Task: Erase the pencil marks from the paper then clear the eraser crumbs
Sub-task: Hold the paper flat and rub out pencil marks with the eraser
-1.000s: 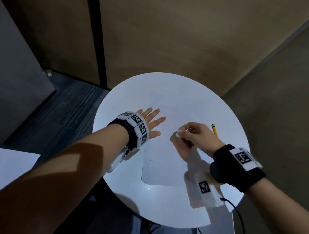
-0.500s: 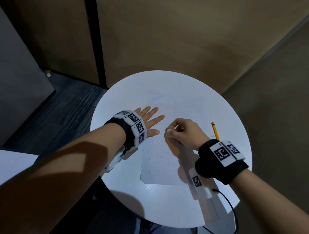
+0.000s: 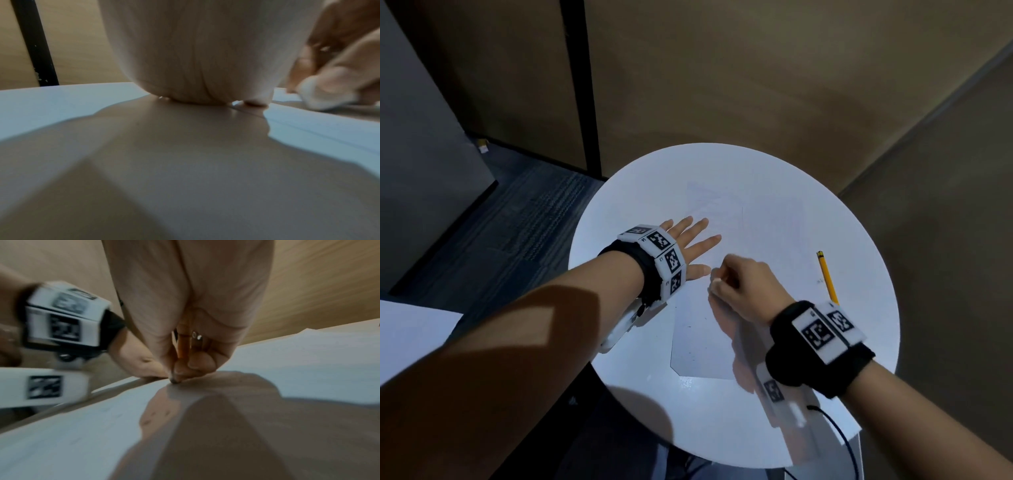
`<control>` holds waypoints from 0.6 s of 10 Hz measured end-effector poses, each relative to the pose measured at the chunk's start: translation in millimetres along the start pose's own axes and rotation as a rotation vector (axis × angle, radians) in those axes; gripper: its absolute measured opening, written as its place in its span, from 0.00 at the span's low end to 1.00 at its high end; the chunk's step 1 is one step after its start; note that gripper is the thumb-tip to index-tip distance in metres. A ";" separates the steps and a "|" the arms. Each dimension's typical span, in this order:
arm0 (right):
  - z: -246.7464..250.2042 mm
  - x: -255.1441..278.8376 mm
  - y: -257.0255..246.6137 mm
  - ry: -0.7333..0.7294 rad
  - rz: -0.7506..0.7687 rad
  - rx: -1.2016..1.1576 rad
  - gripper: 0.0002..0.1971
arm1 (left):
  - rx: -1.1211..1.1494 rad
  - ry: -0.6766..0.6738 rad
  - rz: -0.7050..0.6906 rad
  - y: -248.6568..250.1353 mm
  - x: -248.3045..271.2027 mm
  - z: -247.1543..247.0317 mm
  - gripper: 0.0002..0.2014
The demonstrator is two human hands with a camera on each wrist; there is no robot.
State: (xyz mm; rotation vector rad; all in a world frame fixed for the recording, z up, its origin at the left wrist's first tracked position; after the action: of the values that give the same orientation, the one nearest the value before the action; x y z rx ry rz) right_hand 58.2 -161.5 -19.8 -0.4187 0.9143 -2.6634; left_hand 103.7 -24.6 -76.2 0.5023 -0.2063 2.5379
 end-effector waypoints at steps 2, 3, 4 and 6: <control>5.5 -4.5 -6.5 -0.086 -0.004 0.026 0.09 | 0.000 -0.003 0.010 -1.0 -0.6 0.7 0.31; 0.8 -7.5 -4.6 0.069 -0.045 -0.018 0.07 | -0.014 -0.005 0.012 1.6 1.5 1.8 0.31; -7.6 11.7 -7.9 -0.071 0.000 0.028 0.16 | 0.009 -0.025 -0.001 -0.1 1.7 3.0 0.31; 3.1 -8.8 -7.7 -0.005 -0.058 0.008 0.06 | -0.006 -0.015 0.008 0.2 2.1 3.8 0.31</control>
State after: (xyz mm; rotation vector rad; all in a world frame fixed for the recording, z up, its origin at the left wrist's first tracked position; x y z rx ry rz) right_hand 66.1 -154.1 -14.2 -0.4565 0.9027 -2.7162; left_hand 103.1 -24.8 -72.0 0.5194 -0.2222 2.5410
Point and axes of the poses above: each hand's wrist, its own x-axis away from the middle knuckle, its own z-axis out of the back of the hand, y = z × x, the point moved 3 cm from there along -x, towards the middle knuckle, and after that the axes turned 8 degrees about -x, right-handed, at the moved point
